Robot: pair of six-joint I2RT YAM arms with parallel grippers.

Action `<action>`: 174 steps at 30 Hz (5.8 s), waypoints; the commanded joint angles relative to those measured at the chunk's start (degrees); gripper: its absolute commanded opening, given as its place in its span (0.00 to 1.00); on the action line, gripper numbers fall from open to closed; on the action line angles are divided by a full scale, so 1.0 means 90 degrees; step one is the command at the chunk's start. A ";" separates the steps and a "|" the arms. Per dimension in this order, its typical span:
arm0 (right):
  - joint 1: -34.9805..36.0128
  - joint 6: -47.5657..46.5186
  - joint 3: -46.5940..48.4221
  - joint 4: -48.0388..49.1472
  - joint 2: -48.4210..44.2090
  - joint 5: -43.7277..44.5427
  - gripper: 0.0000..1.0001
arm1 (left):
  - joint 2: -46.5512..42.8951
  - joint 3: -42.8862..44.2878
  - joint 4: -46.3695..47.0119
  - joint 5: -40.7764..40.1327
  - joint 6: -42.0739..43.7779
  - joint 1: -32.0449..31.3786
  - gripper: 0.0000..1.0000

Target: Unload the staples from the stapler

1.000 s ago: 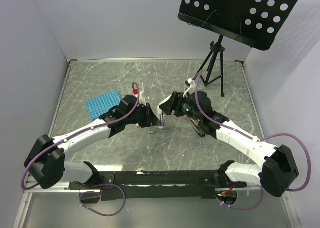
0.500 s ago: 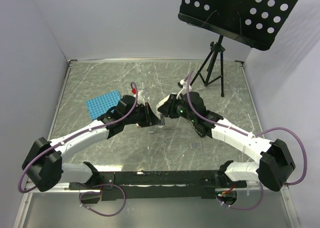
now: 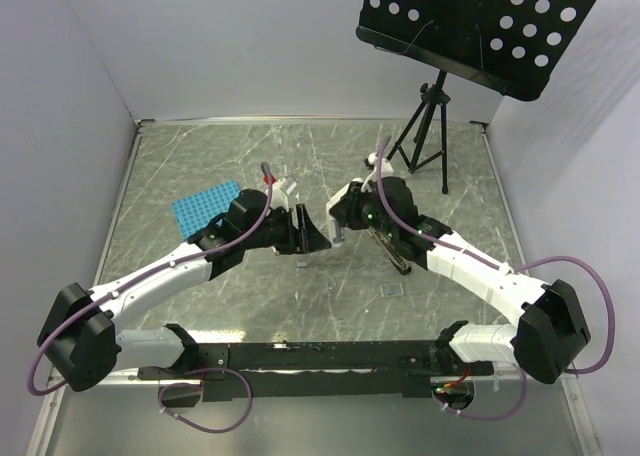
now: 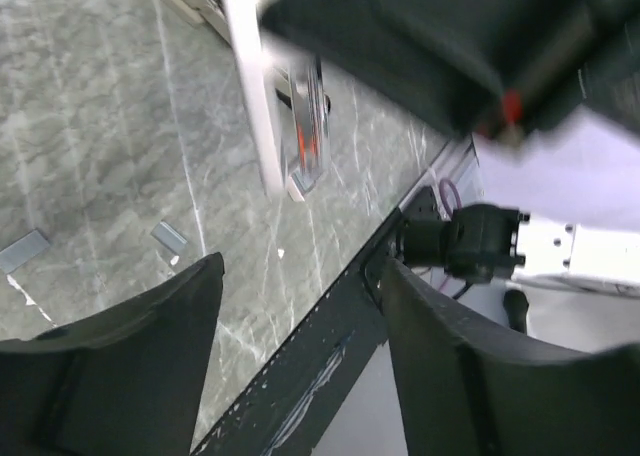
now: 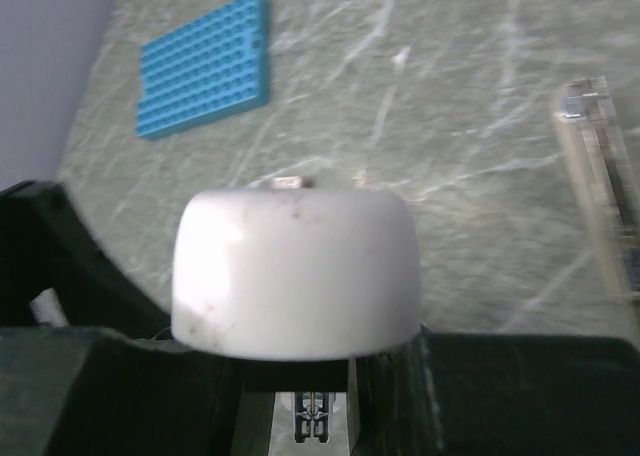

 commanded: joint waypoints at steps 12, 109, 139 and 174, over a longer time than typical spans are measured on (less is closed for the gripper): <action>-0.2331 -0.2610 0.1268 -0.2172 0.1336 0.0654 0.02 | -0.0001 0.1661 -0.2218 -0.1132 0.2880 -0.0011 0.99; -0.0546 -0.0051 -0.0607 -0.4350 0.1091 0.0791 1.00 | -0.1330 0.0607 -0.2063 -0.5919 0.3243 -0.0030 1.00; 0.0851 0.0944 -0.0392 -0.3911 0.1278 0.0273 0.75 | -0.1320 0.0617 -0.2072 -0.5958 0.3224 -0.0030 0.99; 0.1515 0.0164 0.1200 -0.3824 0.2205 0.0869 0.65 | -0.3126 -0.0115 -0.1146 -0.7120 0.3409 -0.0030 1.00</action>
